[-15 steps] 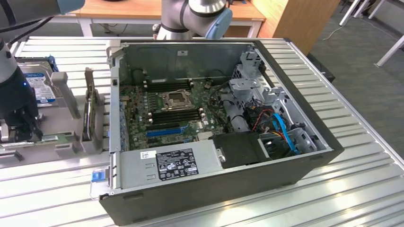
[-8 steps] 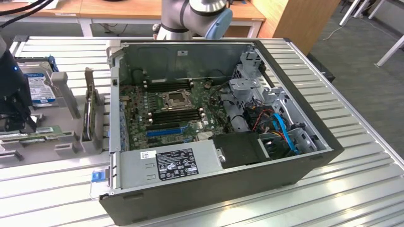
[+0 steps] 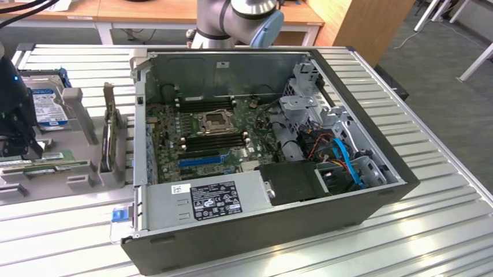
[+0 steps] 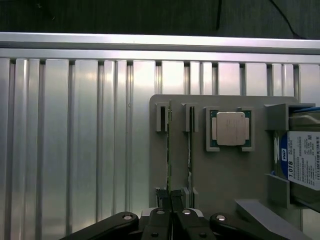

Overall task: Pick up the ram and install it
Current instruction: 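Pick up the ram and move it above insertion slot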

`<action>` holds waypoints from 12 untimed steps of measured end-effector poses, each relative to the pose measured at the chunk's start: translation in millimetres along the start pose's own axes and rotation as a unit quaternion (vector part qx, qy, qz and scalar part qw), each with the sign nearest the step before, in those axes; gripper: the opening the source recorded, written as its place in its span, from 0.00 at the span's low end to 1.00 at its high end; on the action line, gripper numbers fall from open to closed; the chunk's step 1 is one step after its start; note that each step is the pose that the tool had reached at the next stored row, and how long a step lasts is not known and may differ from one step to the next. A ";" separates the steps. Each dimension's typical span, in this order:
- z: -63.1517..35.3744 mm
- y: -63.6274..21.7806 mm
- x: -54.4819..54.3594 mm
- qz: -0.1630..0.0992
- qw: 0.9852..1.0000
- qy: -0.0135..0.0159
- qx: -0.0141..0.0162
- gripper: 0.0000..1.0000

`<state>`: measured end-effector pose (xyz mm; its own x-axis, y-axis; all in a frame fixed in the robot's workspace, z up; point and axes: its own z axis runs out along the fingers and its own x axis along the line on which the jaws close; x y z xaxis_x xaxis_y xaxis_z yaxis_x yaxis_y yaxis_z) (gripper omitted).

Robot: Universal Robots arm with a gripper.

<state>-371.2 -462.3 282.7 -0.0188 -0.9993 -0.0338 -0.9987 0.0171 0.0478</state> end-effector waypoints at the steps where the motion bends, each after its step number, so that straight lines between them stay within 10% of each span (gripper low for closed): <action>1: -0.8 0.0 0.0 0.000 1.000 0.000 0.000 0.11; 12: -6.4 0.2 -0.2 0.000 1.000 0.000 0.000 0.11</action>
<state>-371.2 -462.3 289.1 -0.0188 -0.9992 -0.0340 -0.9987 0.0171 0.0477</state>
